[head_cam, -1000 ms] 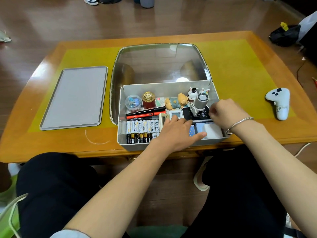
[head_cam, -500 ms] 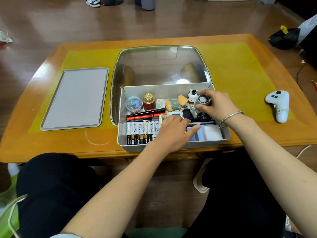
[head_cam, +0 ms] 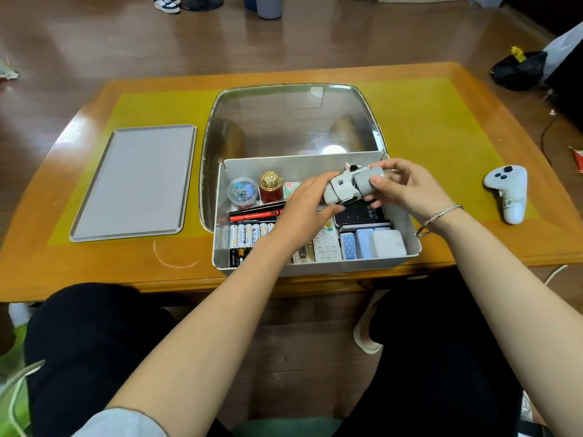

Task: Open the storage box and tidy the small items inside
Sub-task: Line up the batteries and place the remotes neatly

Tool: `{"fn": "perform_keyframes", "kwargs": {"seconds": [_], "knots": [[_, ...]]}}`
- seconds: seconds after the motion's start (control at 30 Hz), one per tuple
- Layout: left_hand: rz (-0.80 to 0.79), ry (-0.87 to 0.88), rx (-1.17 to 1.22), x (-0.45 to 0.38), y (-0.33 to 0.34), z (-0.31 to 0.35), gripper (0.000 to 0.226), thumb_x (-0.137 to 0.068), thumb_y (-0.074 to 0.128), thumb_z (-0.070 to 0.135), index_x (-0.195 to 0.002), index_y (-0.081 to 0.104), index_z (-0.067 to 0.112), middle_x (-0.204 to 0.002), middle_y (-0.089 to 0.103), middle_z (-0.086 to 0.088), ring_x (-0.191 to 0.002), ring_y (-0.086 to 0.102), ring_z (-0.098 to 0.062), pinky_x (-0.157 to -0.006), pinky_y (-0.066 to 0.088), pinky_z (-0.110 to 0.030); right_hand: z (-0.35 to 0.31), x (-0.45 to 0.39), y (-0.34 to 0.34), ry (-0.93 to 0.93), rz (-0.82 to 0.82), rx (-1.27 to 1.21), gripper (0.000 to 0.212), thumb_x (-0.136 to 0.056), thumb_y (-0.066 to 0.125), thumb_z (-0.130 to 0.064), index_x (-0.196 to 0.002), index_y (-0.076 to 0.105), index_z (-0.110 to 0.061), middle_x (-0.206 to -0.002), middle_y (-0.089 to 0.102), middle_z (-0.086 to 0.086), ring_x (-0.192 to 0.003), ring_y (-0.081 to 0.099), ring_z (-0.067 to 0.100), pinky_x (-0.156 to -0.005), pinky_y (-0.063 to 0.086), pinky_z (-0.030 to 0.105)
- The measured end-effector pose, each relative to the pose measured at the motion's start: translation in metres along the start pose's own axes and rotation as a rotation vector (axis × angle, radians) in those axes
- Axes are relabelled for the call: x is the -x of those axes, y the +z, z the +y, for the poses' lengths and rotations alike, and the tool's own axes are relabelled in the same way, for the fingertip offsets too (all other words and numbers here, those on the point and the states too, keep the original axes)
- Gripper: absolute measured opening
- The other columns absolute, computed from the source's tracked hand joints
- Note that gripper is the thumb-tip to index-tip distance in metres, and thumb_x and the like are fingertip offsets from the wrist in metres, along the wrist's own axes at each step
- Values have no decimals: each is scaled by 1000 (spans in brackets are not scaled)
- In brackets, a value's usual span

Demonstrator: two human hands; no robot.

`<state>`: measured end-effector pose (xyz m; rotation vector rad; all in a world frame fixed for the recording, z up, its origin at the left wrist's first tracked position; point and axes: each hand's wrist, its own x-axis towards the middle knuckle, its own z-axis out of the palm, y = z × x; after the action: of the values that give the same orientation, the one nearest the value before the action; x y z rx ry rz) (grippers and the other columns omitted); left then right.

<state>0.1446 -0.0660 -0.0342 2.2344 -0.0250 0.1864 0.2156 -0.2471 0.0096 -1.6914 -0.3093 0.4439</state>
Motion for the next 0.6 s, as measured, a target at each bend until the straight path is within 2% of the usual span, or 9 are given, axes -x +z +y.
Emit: {"fn": "perform_keyframes", "kwargs": {"seconds": [0.07, 0.13, 0.23, 0.33, 0.4, 0.5, 0.6], "knots": [[-88, -15, -43, -2, 1, 0, 48, -89, 65, 27, -133, 46, 18, -122, 57, -3, -113, 51, -22, -99, 41, -44, 2, -2, -5, -6, 52, 155, 28, -87, 63, -5, -114, 55, -2, -87, 61, 13, -59, 62, 11, -47, 54, 23], [-179, -30, -45, -6, 2, 0, 42, -92, 61, 29, -130, 48, 16, -115, 59, -2, -103, 52, -20, -93, 43, -40, 3, -7, -13, -60, 78, 442, 35, -83, 70, -13, -116, 61, -11, -94, 60, 4, -66, 55, 10, -47, 50, 17], [-233, -50, -30, -14, 6, 0, 43, -93, 59, 28, -131, 47, 14, -106, 56, 1, -93, 51, -17, -80, 40, -31, 5, -9, -24, -140, -8, 761, 48, -77, 76, -18, -122, 61, -19, -103, 60, -5, -76, 49, 13, -67, 43, 17], [-234, -52, -134, -23, 15, -3, 47, -89, 65, 24, -131, 46, 13, -118, 57, -5, -108, 50, -23, -92, 41, -37, 9, -12, -27, -129, -12, 1113, 49, -74, 79, -27, -119, 63, -24, -110, 66, -1, -97, 53, 22, -86, 37, 30], [-235, -38, -236, -29, 23, -5, 47, -87, 67, 21, -129, 47, 13, -124, 55, -8, -116, 46, -27, -98, 37, -42, 13, -14, -25, -109, -9, 1341, 39, -75, 76, -34, -113, 64, -28, -107, 66, 0, -111, 49, 23, -87, 30, 33], [-282, -43, -307, -34, 32, -6, 51, -88, 66, 18, -134, 45, 10, -133, 51, -11, -123, 42, -29, -101, 36, -39, 18, -17, -19, -136, 10, 1407, 21, -82, 68, -27, -103, 66, -28, -101, 68, -3, -111, 48, 21, -85, 27, 32], [-281, -50, -356, -34, 35, -8, 51, -89, 64, 14, -135, 44, 7, -134, 48, -13, -122, 44, -31, -97, 36, -37, 21, -18, -13, -152, 19, 1440, 22, -83, 66, -25, -105, 67, -29, -105, 68, -1, -111, 47, 23, -84, 27, 34]]}}
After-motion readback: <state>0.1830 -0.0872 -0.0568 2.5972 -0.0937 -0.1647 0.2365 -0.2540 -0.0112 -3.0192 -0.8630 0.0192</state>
